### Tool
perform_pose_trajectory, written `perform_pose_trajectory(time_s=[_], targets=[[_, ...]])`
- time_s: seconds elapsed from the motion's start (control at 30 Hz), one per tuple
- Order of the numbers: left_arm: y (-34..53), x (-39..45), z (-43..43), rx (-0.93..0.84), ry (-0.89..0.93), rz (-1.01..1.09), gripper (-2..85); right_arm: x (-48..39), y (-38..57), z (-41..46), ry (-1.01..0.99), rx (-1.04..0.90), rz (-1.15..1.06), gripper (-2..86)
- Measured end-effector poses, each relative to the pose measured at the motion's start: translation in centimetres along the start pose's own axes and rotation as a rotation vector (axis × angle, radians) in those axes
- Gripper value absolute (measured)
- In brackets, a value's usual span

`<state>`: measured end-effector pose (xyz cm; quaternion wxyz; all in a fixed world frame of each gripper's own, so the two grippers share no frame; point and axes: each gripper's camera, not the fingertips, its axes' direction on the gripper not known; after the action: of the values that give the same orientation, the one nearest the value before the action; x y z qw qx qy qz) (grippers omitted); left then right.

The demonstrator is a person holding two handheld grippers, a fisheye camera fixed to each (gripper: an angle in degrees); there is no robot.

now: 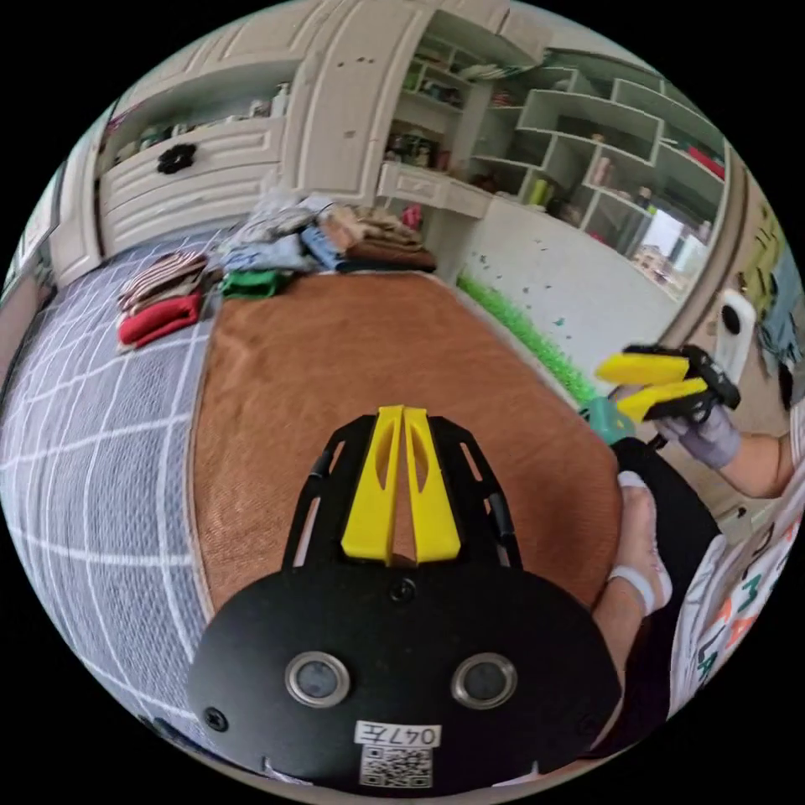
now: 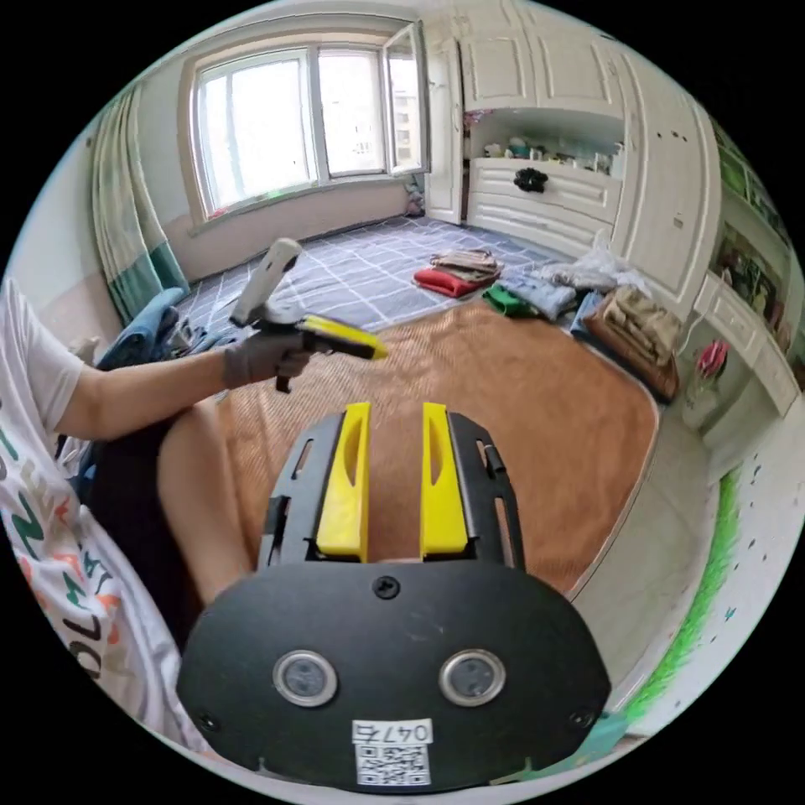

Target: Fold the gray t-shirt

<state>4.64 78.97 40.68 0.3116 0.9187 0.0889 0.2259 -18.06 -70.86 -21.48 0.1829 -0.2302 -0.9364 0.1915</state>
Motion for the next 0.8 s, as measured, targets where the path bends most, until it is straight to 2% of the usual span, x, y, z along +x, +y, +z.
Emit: perform_pose_trajectory(time_s=[0.17,0.23,0.4,0.53,0.6,0.77,0.8], targets=[[-0.3,-8.8,1.9,0.073,0.093,-0.201,-1.0,3.9,-12.8,10.0,0.095,0.059,-0.161,4.1],[-0.1,-11.1,3.3,0.051,0.129,-0.226,-1.0,6.3,-18.4,14.9,0.149,0.051,-0.175,2.9],[-0.5,-16.5,6.7,0.054,0.277,-0.259,-1.0,16.5,-34.1,30.0,0.111,-0.073,0.014,3.1],[-1.4,-19.7,9.8,-0.006,0.339,-0.261,-1.0,21.2,-40.7,37.5,0.117,-0.112,0.130,5.1],[-1.5,-22.3,11.1,0.032,0.465,-0.322,-1.0,22.5,-43.7,41.1,0.176,-0.153,0.157,5.9],[-1.4,-25.6,11.9,0.046,0.515,-0.377,-1.0,23.0,-46.7,46.2,0.323,-0.384,0.104,0.1],[-1.3,-26.2,11.7,0.055,0.507,-0.387,-1.0,23.1,-46.9,45.4,0.332,-0.355,0.131,-0.5]])
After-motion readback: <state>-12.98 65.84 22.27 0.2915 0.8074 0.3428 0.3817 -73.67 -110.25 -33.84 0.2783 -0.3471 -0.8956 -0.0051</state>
